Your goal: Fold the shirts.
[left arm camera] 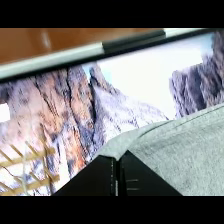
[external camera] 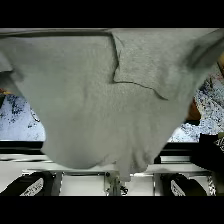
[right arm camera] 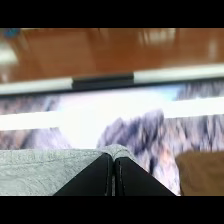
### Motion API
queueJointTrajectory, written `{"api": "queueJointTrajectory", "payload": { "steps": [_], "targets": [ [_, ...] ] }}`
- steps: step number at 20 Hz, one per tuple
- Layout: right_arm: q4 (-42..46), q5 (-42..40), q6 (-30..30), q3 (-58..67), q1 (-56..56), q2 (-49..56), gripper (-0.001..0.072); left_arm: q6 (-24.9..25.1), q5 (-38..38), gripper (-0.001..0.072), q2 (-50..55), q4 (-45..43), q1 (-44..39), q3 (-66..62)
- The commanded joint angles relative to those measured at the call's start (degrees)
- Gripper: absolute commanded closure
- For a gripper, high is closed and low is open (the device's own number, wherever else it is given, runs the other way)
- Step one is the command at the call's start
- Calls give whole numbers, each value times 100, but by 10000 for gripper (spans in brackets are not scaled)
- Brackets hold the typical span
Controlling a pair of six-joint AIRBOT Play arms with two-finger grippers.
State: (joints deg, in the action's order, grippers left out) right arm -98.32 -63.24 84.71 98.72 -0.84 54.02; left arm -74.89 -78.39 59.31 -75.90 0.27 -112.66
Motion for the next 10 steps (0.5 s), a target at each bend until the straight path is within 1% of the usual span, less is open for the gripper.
{"api": "queueJointTrajectory", "payload": {
  "steps": [1, 4, 6, 8, 10],
  "targets": [
    [254, -125, -267, 7, -4, 1296, 651, -107, -291, 676, 1180, -37, 7, -4],
    [234, 15, -334, 7, -4, 2573, 650, -107, -330, 676, 2461, 157, 4, -4],
    [223, 356, -509, 7, -4, 3305, 650, -105, -323, 675, 3351, 199, 4, -7],
    [221, 817, -684, 7, -4, 3838, 649, -105, -323, 675, 4085, 208, 7, -9],
    [149, 1213, -754, 7, -4, 4166, 649, -101, -306, 675, 4570, 262, 4, -11]
  ]
}}
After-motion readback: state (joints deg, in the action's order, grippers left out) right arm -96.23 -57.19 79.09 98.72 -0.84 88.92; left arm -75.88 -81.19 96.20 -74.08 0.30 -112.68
